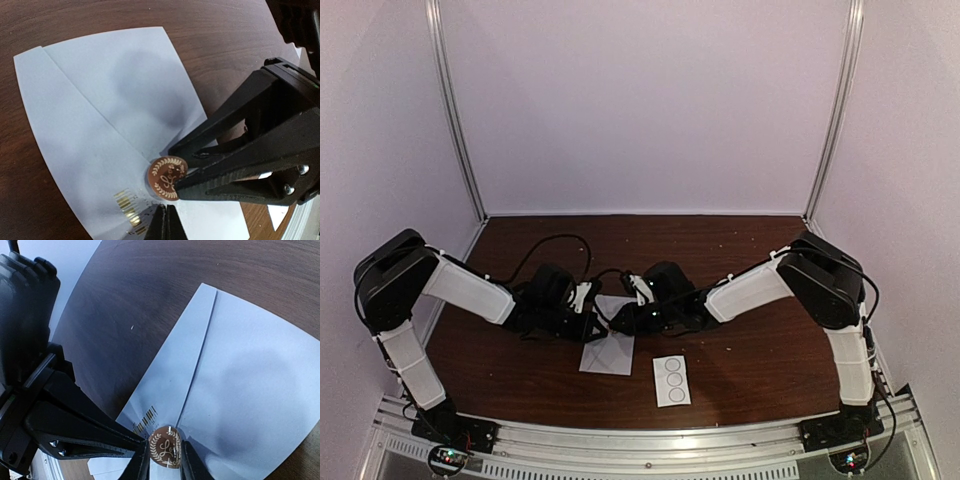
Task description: Place the letter into the envelope and seal it
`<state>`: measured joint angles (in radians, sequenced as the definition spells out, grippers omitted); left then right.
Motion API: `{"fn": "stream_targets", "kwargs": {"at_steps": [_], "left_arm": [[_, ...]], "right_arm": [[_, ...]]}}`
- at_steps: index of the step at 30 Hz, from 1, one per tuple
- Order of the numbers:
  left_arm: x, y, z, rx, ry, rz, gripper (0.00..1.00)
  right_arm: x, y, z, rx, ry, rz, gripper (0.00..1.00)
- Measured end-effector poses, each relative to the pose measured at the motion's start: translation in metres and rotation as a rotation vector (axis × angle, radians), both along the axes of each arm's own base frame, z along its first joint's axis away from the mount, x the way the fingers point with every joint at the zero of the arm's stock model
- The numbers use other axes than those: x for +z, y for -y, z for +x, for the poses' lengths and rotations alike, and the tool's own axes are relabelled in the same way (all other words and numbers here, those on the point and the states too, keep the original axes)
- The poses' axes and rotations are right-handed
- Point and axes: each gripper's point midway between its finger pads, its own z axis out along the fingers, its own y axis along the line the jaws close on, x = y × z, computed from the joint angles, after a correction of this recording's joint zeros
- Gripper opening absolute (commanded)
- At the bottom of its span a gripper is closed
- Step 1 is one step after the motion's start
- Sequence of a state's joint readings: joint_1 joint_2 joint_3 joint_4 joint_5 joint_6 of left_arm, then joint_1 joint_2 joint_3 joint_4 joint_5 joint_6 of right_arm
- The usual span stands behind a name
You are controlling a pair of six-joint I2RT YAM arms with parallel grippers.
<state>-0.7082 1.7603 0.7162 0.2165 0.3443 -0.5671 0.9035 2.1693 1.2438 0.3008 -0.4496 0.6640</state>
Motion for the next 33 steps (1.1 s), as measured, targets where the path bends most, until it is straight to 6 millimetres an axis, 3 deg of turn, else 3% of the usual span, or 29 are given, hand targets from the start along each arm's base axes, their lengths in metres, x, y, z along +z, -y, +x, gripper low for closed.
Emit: {"fn": "stream_targets", "kwargs": {"at_steps": [33], "left_arm": [[0.015, -0.004, 0.004, 0.036, 0.022, -0.001, 0.00]], "right_arm": [[-0.003, 0.002, 0.011, -0.050, 0.146, -0.176, 0.20]]}}
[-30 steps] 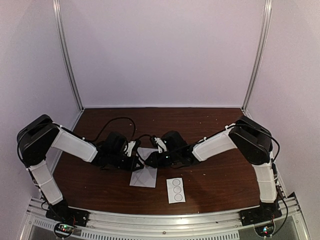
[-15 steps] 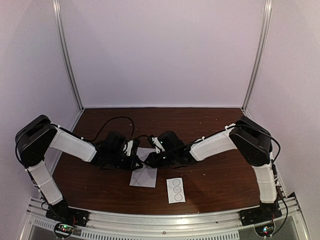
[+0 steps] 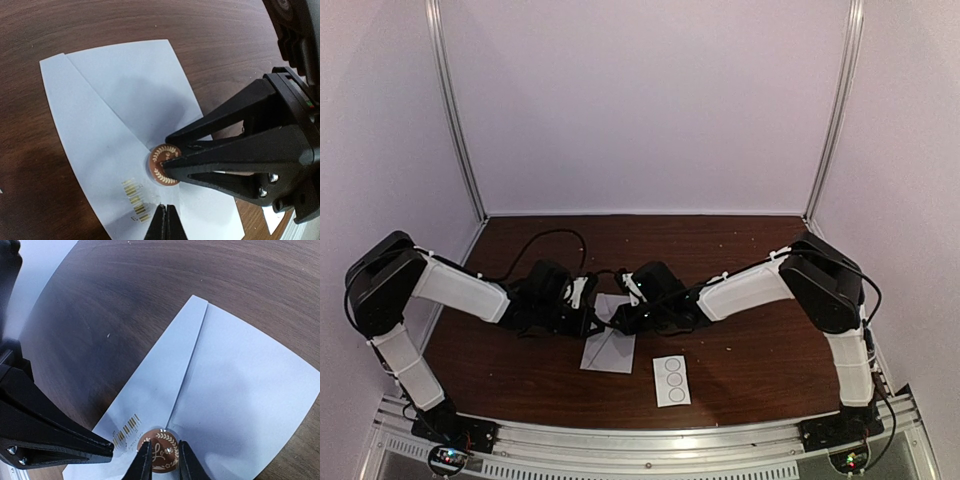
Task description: Place the letter into the envelope and seal it
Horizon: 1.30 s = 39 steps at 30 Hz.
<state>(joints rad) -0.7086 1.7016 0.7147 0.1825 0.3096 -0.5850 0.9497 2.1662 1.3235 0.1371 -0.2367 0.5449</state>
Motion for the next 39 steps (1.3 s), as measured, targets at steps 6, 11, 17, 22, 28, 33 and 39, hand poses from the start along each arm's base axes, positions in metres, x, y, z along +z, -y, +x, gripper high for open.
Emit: {"fn": "stream_targets", "kwargs": {"at_steps": [6, 11, 17, 22, 28, 33, 39], "left_arm": [[0.001, 0.005, 0.005, 0.008, -0.001, -0.011, 0.00], [0.011, 0.014, 0.014, 0.013, 0.023, -0.050, 0.00], [0.004, 0.017, 0.018, 0.014, 0.013, -0.050, 0.00], [-0.008, 0.015, 0.017, 0.026, -0.012, -0.030, 0.00], [-0.009, 0.016, 0.018, 0.034, -0.016, -0.034, 0.00], [-0.014, 0.015, 0.019, 0.040, -0.019, -0.028, 0.00], [-0.015, 0.014, 0.021, 0.052, -0.017, -0.021, 0.00]], "right_arm": [[0.000, 0.000, 0.000, -0.003, 0.004, -0.007, 0.20], [-0.001, -0.001, 0.002, -0.006, 0.008, -0.010, 0.20], [-0.001, -0.001, 0.003, -0.010, 0.017, -0.015, 0.20], [-0.001, -0.001, 0.004, -0.015, 0.021, -0.017, 0.20], [-0.002, -0.001, 0.005, -0.011, 0.026, -0.020, 0.19], [-0.001, -0.001, 0.005, -0.012, 0.027, -0.020, 0.22], [0.001, 0.000, 0.007, -0.021, 0.038, -0.023, 0.30]]}}
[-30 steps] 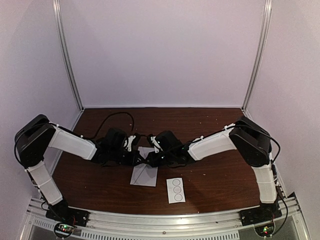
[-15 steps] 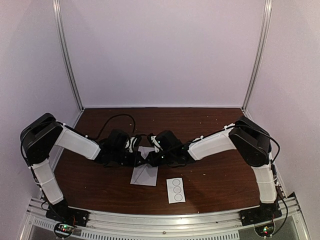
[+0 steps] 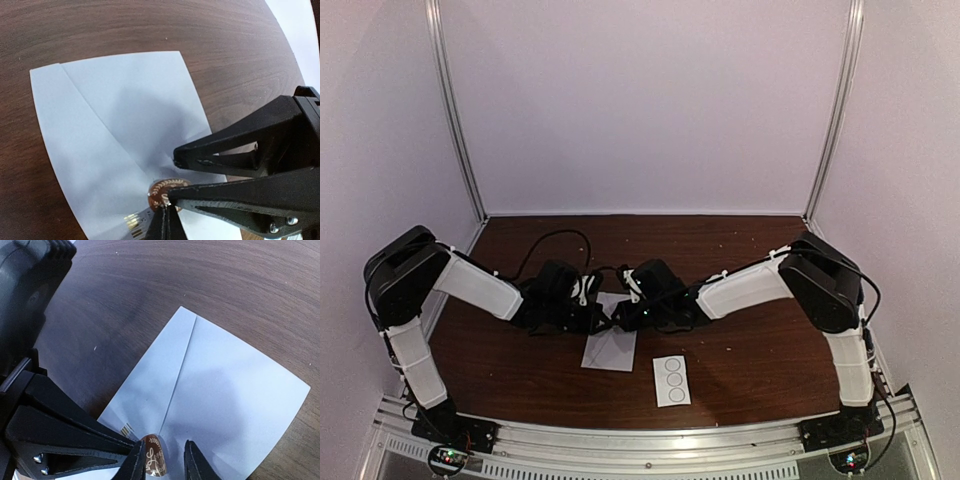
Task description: Place the letter into the envelope and seal it
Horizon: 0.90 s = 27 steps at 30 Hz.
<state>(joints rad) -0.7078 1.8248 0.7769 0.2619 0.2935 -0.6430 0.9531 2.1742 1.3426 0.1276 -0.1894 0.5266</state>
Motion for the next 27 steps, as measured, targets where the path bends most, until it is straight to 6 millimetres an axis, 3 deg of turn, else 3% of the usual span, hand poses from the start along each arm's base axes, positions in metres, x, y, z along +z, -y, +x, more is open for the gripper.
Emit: {"fn": "stream_targets", "kwargs": {"at_steps": [7, 15, 18, 27], "left_arm": [[-0.001, 0.001, 0.001, 0.004, 0.007, -0.014, 0.00], [-0.001, 0.001, 0.001, 0.006, 0.015, -0.026, 0.00], [-0.001, 0.001, 0.001, 0.007, 0.017, -0.029, 0.00], [-0.001, 0.002, 0.001, 0.005, 0.019, -0.034, 0.00]], "right_arm": [[0.005, 0.008, -0.003, -0.011, -0.006, -0.016, 0.37], [0.010, 0.033, -0.017, -0.026, -0.063, -0.011, 0.10], [0.016, 0.030, -0.020, -0.011, -0.087, 0.024, 0.00], [0.031, 0.012, -0.024, 0.044, -0.113, 0.128, 0.00]]}}
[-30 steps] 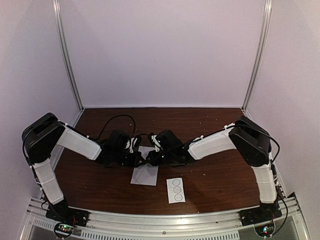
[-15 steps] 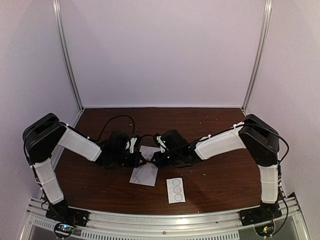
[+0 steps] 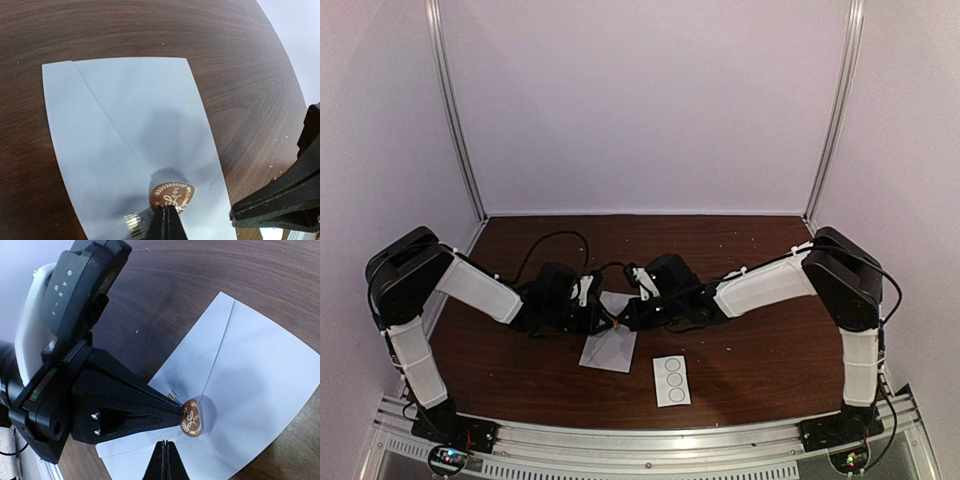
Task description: Place the letter into the envelope and seal it
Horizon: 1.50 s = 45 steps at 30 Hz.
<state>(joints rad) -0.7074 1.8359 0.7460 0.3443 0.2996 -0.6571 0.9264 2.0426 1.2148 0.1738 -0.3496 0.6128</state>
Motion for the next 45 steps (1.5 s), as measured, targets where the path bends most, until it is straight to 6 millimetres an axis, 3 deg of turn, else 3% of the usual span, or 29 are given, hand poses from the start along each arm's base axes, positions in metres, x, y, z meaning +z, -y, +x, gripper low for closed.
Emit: {"fn": "stream_targets", "kwargs": {"at_steps": [16, 33, 45], "left_arm": [[0.000, 0.000, -0.001, 0.002, -0.004, -0.007, 0.00], [0.000, 0.000, -0.001, 0.003, 0.001, -0.011, 0.00], [0.000, 0.000, -0.001, 0.003, 0.001, -0.011, 0.00]], "right_arm": [[-0.031, -0.014, 0.015, 0.005, -0.042, -0.001, 0.00], [-0.035, -0.002, 0.036, -0.073, -0.051, -0.001, 0.00], [-0.035, 0.001, 0.031, -0.061, -0.035, 0.020, 0.00]]}}
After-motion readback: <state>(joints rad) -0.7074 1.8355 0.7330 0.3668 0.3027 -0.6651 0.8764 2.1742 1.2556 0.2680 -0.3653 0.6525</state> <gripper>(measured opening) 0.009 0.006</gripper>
